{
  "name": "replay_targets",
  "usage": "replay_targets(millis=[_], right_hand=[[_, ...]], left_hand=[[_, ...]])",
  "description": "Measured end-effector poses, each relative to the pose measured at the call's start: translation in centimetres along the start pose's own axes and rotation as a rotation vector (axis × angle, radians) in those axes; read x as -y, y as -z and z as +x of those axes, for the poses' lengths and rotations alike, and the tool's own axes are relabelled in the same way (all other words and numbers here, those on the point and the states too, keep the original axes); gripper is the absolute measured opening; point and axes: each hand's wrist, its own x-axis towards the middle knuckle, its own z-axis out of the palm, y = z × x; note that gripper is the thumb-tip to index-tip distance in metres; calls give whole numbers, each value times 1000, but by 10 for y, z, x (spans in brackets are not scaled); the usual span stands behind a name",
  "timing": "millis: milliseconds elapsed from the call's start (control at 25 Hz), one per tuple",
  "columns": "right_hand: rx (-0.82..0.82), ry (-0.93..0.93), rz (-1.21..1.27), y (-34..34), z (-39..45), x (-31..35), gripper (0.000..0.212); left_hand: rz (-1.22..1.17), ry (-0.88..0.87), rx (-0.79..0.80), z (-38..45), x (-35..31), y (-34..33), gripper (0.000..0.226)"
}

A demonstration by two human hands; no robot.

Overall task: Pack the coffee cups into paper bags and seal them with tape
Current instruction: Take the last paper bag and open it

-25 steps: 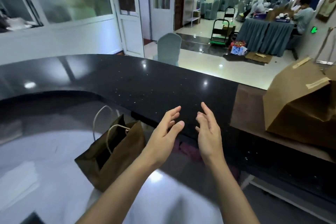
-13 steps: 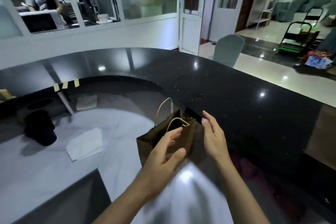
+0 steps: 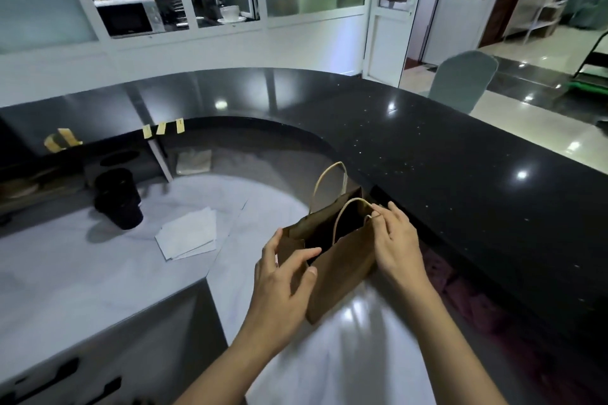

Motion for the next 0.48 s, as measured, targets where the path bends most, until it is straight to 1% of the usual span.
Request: replay_targets(millis=[120, 200, 360, 480], right_hand=[[-44, 6, -127, 7, -6, 2, 42], [-63, -3, -153, 12, -11, 2, 45], [-37, -64, -122, 19, -23, -2, 39], [-65, -99, -71, 24, -33, -1, 37]], left_hand=[[15, 73, -24, -1, 0, -4, 24], [31, 130, -68, 0, -2, -4, 21], [34, 227, -95, 0, -3, -1, 18], [-44, 268, -120, 1, 0, 4, 15]])
